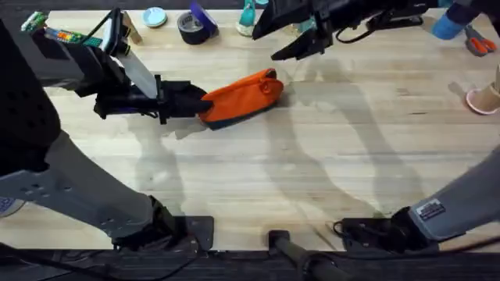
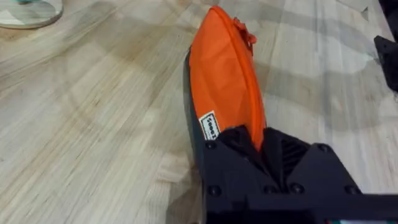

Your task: Unzip the bag, pick up the pens from the table one at a time and place them inside, then zip the bag closed.

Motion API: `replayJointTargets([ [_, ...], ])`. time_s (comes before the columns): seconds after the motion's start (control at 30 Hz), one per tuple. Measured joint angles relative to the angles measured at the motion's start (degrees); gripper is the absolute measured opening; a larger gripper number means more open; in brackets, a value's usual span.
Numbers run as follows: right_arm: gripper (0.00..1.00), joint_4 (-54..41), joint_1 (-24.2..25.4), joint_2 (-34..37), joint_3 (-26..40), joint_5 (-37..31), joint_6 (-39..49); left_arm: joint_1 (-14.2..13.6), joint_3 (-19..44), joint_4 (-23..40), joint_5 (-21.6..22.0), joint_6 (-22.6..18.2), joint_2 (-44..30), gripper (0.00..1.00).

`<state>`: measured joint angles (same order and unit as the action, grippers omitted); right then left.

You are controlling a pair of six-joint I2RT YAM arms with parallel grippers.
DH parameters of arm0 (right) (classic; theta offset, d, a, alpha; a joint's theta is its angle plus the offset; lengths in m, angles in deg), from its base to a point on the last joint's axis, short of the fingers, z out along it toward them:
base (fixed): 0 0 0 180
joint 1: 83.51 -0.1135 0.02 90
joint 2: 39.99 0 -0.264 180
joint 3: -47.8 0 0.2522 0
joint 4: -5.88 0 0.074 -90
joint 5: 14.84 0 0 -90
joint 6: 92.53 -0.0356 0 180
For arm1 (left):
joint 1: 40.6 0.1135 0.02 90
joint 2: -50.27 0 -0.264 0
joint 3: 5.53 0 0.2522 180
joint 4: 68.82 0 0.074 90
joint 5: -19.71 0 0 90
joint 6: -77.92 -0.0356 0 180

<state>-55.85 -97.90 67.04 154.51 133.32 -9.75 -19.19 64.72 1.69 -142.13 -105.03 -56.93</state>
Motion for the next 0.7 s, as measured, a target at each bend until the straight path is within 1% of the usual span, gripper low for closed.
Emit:
replayJointTargets([
  [0.2,0.997,-2.63,-1.80,-5.44,0.02,-9.92,0.22,0.00,0.00,0.00,-0.02,0.01,0.00,0.041],
  [0.33,0.997,-4.49,-3.48,-7.52,0.00,-16.89,0.32,0.00,0.00,-0.02,-0.02,0.04,0.00,0.041],
  [0.57,0.997,-7.00,-7.47,-9.16,0.02,-29.20,0.23,0.00,0.00,-0.04,0.00,0.15,0.00,0.041],
  [0.7,0.997,-8.17,-10.67,-9.31,0.01,-37.67,-1.96,0.00,0.00,-0.04,-0.01,0.15,0.00,0.041],
])
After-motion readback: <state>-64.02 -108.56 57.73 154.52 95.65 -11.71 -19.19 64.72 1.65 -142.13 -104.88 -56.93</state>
